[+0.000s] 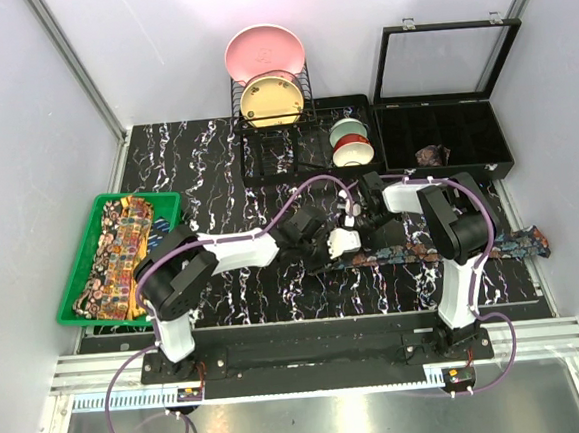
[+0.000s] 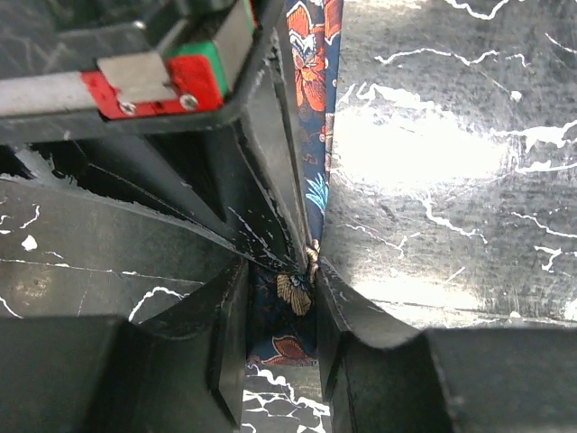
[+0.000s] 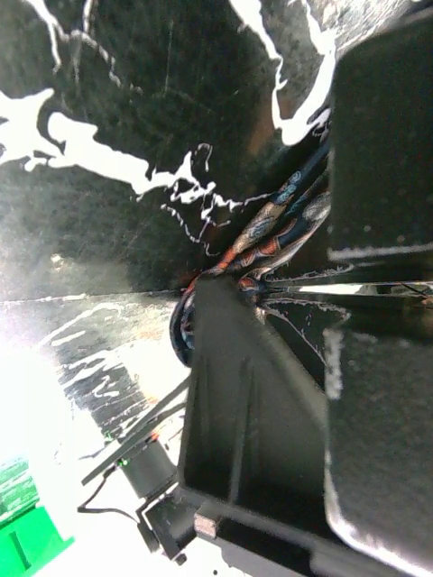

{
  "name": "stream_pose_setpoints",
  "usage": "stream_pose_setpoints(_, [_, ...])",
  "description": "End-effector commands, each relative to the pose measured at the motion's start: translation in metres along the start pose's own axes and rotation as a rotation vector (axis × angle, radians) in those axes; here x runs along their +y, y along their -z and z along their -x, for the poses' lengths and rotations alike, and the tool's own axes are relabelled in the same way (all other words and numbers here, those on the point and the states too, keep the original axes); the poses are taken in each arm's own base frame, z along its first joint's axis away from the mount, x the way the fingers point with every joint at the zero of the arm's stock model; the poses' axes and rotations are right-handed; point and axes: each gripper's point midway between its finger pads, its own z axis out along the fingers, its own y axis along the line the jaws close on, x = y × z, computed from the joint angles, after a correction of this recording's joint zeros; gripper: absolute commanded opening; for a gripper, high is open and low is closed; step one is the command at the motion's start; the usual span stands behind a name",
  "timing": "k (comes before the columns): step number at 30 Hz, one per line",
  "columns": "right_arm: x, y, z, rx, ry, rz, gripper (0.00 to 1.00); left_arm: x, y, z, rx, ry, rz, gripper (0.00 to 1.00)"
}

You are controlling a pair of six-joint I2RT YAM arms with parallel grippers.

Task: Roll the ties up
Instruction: Roll the tie at the center of the board.

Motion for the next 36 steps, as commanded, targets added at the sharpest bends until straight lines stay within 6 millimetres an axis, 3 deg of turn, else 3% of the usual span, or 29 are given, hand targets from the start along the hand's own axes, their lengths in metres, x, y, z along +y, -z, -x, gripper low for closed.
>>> stream_pose_setpoints(1, [-0.014,-0.001,0.002,0.008,-0.022,-0.053,0.00,0.000,0.014,-0.043,0.137,0.031,0.028,0.50])
stream_pose_setpoints(7, [-0.033,-0.010,0.002,0.023,-0.035,-0.105,0.00,0.013,0.028,-0.033,0.049,0.069,0.064,0.69])
stream_pose_setpoints(14, [-0.043,-0.015,0.004,0.024,-0.047,-0.132,0.00,0.003,0.038,-0.014,-0.067,0.001,0.002,0.70])
stream_pose_setpoints(22, [-0.046,-0.017,0.003,0.024,-0.046,-0.136,0.00,0.007,0.025,0.009,-0.141,-0.017,-0.050,0.69])
stream_pose_setpoints(30, [-0.052,-0.019,0.000,0.030,-0.049,-0.147,0.00,0.005,0.021,0.026,-0.193,-0.010,-0.082,0.57])
stream_pose_setpoints(33, [-0.053,-0.019,0.000,0.031,-0.052,-0.147,0.00,0.002,0.025,0.032,-0.208,-0.019,-0.107,0.46])
stream_pose_setpoints(34, [-0.052,-0.019,0.001,0.030,-0.052,-0.146,0.00,0.000,0.025,0.032,-0.209,-0.020,-0.119,0.37])
stream_pose_setpoints(36, [-0.052,-0.020,0.001,0.032,-0.057,-0.142,0.00,-0.005,0.026,0.036,-0.208,-0.019,-0.148,0.29])
